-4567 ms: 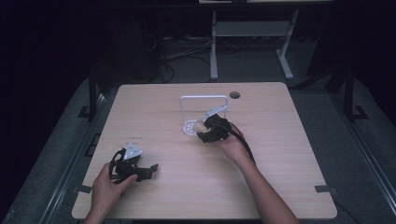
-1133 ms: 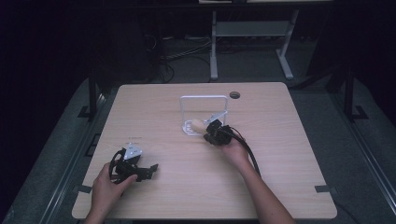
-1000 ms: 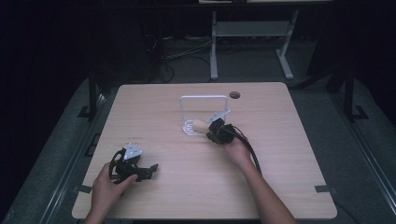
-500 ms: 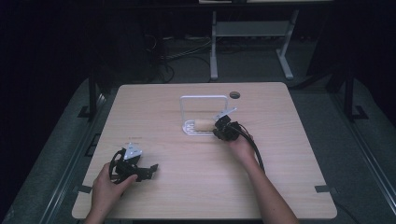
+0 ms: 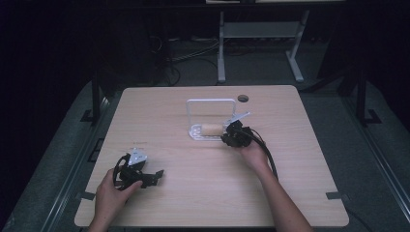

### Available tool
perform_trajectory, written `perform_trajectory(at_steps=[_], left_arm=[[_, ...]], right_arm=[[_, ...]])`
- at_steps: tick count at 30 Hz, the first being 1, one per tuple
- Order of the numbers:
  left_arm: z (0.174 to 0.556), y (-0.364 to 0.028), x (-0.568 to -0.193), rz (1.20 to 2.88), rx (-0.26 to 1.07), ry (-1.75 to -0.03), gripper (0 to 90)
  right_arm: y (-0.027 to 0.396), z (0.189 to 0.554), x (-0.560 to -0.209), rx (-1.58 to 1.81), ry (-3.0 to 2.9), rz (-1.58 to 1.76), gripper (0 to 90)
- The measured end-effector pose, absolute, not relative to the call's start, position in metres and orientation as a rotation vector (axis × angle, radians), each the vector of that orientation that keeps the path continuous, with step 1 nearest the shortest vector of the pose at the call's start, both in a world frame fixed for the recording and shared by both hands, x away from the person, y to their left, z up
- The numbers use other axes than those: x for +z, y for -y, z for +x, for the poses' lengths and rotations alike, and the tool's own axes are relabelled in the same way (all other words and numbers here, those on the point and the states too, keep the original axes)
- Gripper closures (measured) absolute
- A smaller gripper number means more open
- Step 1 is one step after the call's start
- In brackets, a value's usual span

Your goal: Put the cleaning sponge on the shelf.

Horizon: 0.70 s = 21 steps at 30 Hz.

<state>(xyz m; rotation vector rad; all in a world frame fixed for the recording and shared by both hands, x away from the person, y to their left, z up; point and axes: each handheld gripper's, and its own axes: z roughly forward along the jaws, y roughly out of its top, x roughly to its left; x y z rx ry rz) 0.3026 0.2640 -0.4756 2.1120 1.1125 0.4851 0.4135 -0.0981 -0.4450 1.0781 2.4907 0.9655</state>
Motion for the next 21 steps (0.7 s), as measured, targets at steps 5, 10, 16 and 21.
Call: perform_trajectory(at_steps=[5, 10, 16, 21], left_arm=[[0.303, -0.264, -0.476, 2.109, 0.487, -1.111, 12.6], [0.303, -0.264, -0.476, 2.108, 0.487, -1.111, 12.6], [0.303, -0.264, -0.476, 2.113, 0.488, -1.11, 12.5], [0.303, -0.264, -0.476, 2.113, 0.487, -1.11, 12.5]], right_arm=[[0.104, 0.404, -0.442, 0.971, -2.48, 1.078, 63.7], [0.111, 0.395, -0.44, 0.978, -2.461, 1.081, 53.2], [0.117, 0.388, -0.437, 0.996, -2.442, 1.085, 43.7], [0.123, 0.381, -0.436, 1.002, -2.438, 1.085, 38.2]])
